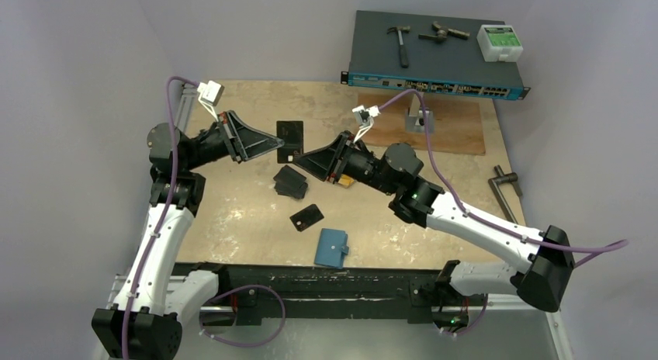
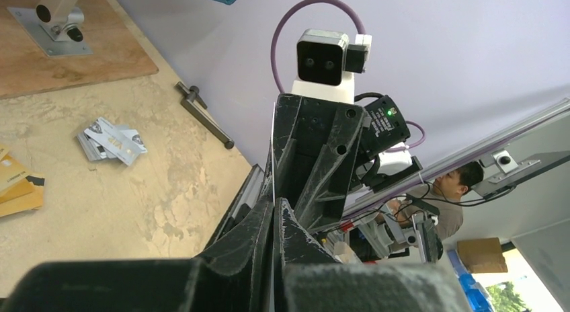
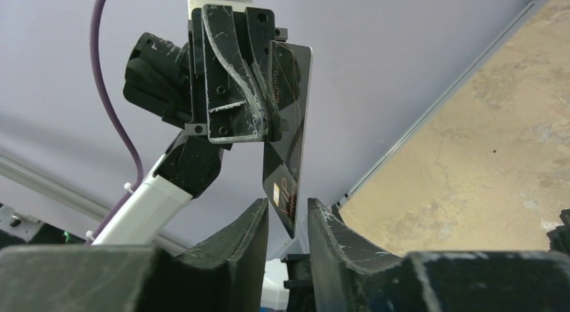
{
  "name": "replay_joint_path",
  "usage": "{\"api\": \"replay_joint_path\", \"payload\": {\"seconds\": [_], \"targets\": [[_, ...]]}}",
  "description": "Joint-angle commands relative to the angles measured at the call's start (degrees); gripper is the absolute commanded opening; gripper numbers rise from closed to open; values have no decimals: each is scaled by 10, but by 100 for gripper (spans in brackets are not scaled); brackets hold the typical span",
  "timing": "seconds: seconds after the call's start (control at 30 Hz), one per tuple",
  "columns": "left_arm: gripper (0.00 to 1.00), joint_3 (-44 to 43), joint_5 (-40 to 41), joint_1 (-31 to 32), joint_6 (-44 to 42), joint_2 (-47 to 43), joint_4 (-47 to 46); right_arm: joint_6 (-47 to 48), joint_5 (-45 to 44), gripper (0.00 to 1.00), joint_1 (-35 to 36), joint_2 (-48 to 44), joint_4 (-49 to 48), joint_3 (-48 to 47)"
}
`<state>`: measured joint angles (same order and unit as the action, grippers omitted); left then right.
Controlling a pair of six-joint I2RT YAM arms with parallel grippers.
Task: Put the credit cards into the card holder
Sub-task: Pick up the credit card from the storage box.
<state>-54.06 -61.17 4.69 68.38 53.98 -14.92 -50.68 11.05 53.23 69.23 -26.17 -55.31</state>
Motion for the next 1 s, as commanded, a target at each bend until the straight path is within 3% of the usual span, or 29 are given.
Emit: {"api": "replay_joint_path", "payload": {"seconds": [0.0, 0.1, 0.2, 0.4, 0.7, 0.97], "targets": [[0, -4, -11, 5, -2, -14, -3, 35, 15, 34, -1, -1, 34, -67], [0, -4, -15, 5, -4, -17, 2, 40, 20, 41, -8, 1, 40, -82], [0, -6, -17, 5, -14, -18, 15, 40, 19, 41, -13, -3, 39, -86], [0, -6, -19, 5, -14, -20, 18, 34, 24, 31, -19, -5, 23, -80], [0, -5, -18, 5, -21, -19, 25, 2, 53, 2, -19, 36, -23, -84], [0, -7, -19, 5, -45, -17, 51, -18, 71, 1, -19, 45, -53, -75]]}}
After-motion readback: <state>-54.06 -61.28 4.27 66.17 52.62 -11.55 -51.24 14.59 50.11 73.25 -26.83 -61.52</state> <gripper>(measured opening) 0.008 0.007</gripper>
